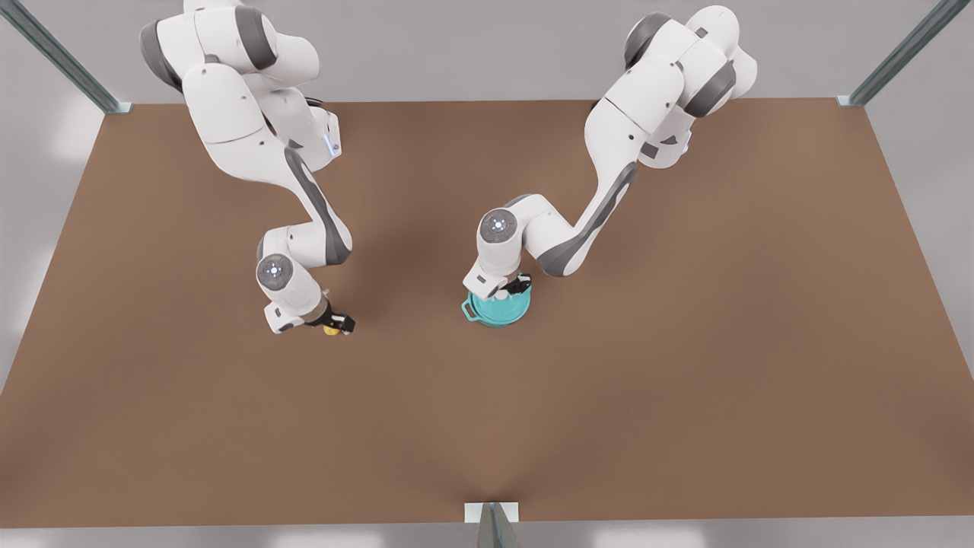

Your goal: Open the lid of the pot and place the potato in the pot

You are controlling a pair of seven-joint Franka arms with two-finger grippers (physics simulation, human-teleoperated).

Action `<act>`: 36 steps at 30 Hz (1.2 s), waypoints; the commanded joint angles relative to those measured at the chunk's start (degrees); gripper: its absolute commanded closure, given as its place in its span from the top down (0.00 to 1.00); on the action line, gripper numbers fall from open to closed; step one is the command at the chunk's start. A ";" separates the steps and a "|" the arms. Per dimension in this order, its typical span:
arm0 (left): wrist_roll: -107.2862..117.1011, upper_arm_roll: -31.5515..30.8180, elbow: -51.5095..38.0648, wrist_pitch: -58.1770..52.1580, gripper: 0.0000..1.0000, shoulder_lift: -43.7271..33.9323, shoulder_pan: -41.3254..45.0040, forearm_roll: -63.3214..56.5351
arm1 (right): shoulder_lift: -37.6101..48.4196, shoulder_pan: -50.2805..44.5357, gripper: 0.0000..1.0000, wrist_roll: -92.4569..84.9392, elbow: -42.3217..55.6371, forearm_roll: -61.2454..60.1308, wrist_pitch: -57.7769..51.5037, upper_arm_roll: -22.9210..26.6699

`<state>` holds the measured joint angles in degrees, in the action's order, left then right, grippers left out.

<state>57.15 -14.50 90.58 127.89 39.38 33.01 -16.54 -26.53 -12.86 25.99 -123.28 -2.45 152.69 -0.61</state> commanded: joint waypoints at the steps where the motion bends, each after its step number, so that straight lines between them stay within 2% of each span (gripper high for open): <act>1: 3.94 0.00 -1.28 -2.03 0.24 -0.09 -0.05 0.63 | -0.36 0.11 0.99 1.87 0.06 0.08 1.82 0.00; 5: 3.76 0.27 -5.85 -4.92 0.24 0.08 -1.18 0.63 | -2.21 -0.15 0.96 1.79 -0.21 -0.01 4.89 0.00; 6: 1.22 0.26 -9.62 -8.97 0.24 0.34 -3.29 0.89 | -2.47 -0.24 0.96 1.79 -0.29 0.07 5.07 0.00; 9: -10.64 0.18 -12.52 -8.54 0.24 4.03 -13.49 1.33 | -2.56 -0.24 0.94 1.79 -0.38 0.08 5.16 0.00; 10: -13.19 0.18 -15.87 -8.54 0.24 7.37 -16.03 1.24 | -2.74 -0.24 0.92 1.79 -0.47 0.16 5.16 0.00; 13: -15.93 0.44 -17.98 -1.77 0.25 14.23 -19.21 1.24 | -2.48 -0.24 0.85 1.61 -0.56 0.08 4.90 0.00; 16: -15.93 0.71 -21.15 -1.77 0.25 16.69 -19.30 0.89 | -2.12 -0.24 0.77 1.70 -0.56 0.08 4.37 0.00; 17: -15.93 0.88 -21.15 -1.86 0.77 16.52 -19.21 0.81 | -2.12 -0.24 0.74 1.70 -0.56 0.08 4.37 -0.09; 18: -15.93 0.79 -21.15 -2.65 1.00 15.99 -19.21 0.80 | -2.12 -0.24 0.72 1.70 -0.56 0.08 4.37 -0.09; 19: -18.90 0.79 -21.06 -4.83 1.00 15.11 -19.30 0.63 | -2.12 -0.24 0.69 1.70 -0.56 0.08 4.37 -0.09; 20: -34.69 1.06 -21.24 -15.27 1.00 11.96 -20.43 0.36 | -2.12 -0.24 0.63 1.61 -0.56 0.08 4.37 -0.09; 21: -40.18 -1.13 -21.24 -24.68 1.00 7.31 -24.12 0.80 | -2.12 -0.24 0.60 1.61 -0.47 0.08 4.37 -0.09; 23: -42.72 -1.67 -21.24 -40.68 1.00 -3.42 -25.88 4.65 | -2.12 -0.24 0.56 1.26 -0.47 0.08 4.28 -0.09; 24: -46.15 -1.93 -21.24 -49.30 1.00 -7.91 -32.38 9.94 | -1.86 -0.33 0.56 1.35 -0.47 0.08 4.28 -0.27; 25: -49.06 -1.76 -15.80 -48.72 1.00 -17.66 -37.31 11.61 | -1.24 -0.33 0.55 1.43 -0.47 -0.01 3.93 -0.62; 26: -49.15 -1.58 -1.32 -36.34 1.00 -30.04 -39.51 12.05 | -1.33 -0.33 0.54 1.52 -0.47 -0.01 3.67 -0.71; 27: -49.15 -1.93 3.38 -30.43 1.00 -33.93 -38.99 12.05 | -1.16 -0.33 0.54 1.52 -0.47 -0.01 3.49 -0.79; 29: -46.17 -2.02 -0.05 -29.72 1.00 -29.36 -36.96 12.32 | -0.45 -0.33 0.52 1.70 -0.47 -0.19 2.35 -1.32; 31: -53.63 -1.49 -6.21 -35.08 1.00 -26.81 -36.44 12.23 | -0.01 -0.33 0.51 1.70 -0.38 -0.19 1.56 -1.67; 33: -58.90 2.55 -5.16 -36.13 1.00 -28.04 -33.45 14.95 | 1.30 -0.33 0.51 1.79 -0.38 -0.19 0.33 -2.11; 34: -59.96 2.55 0.63 -32.81 1.00 -32.25 -33.97 15.22 | 1.92 -0.33 0.51 1.87 -0.29 -0.19 -0.46 -2.81; 36: -59.43 2.46 2.85 -30.68 1.00 -32.88 -34.06 15.31 | 3.06 -0.33 0.50 1.79 -0.12 -0.19 -1.35 -4.31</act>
<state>22.63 -12.16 92.47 96.55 7.14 -1.10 -2.45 -23.86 -13.17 27.17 -123.44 -2.81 153.74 -4.45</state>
